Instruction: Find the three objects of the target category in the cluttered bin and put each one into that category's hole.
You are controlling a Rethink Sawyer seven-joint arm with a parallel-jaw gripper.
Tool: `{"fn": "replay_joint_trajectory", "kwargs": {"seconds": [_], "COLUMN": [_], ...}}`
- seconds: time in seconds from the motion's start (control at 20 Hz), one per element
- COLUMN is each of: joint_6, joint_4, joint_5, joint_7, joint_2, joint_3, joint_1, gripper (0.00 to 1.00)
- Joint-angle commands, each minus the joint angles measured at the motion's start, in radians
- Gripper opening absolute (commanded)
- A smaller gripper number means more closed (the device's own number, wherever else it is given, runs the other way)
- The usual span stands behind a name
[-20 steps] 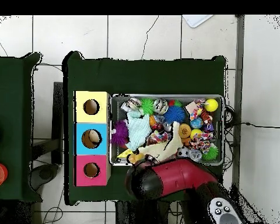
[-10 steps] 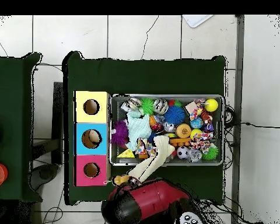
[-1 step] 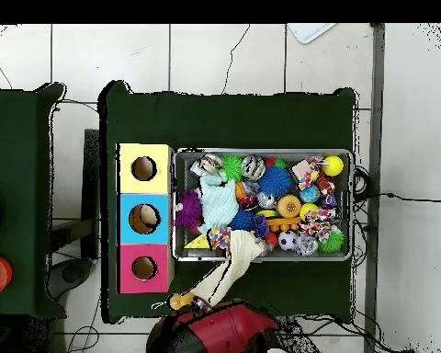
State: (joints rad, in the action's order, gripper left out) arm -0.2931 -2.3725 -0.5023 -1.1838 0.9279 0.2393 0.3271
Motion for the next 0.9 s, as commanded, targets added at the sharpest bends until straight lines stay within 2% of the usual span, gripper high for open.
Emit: {"fn": "replay_joint_trajectory", "kwargs": {"seconds": [0.05,0.35,0.5,0.9], "joint_6": [0.084,0.134,0.159,0.192], "joint_4": [-0.006,-0.009,0.015,0.066], "joint_5": [0.088,0.17,0.2,0.296], "joint_7": [-0.279,-0.309,-0.312,-0.293], "joint_2": [-0.022,-0.055,-0.095,-0.163], "joint_3": [-0.02,-0.011,-0.02,-0.001], "joint_1": [-0.043,-0.114,-0.159,-0.216], "gripper": [0.0,0.0,0.0,0.0]}}
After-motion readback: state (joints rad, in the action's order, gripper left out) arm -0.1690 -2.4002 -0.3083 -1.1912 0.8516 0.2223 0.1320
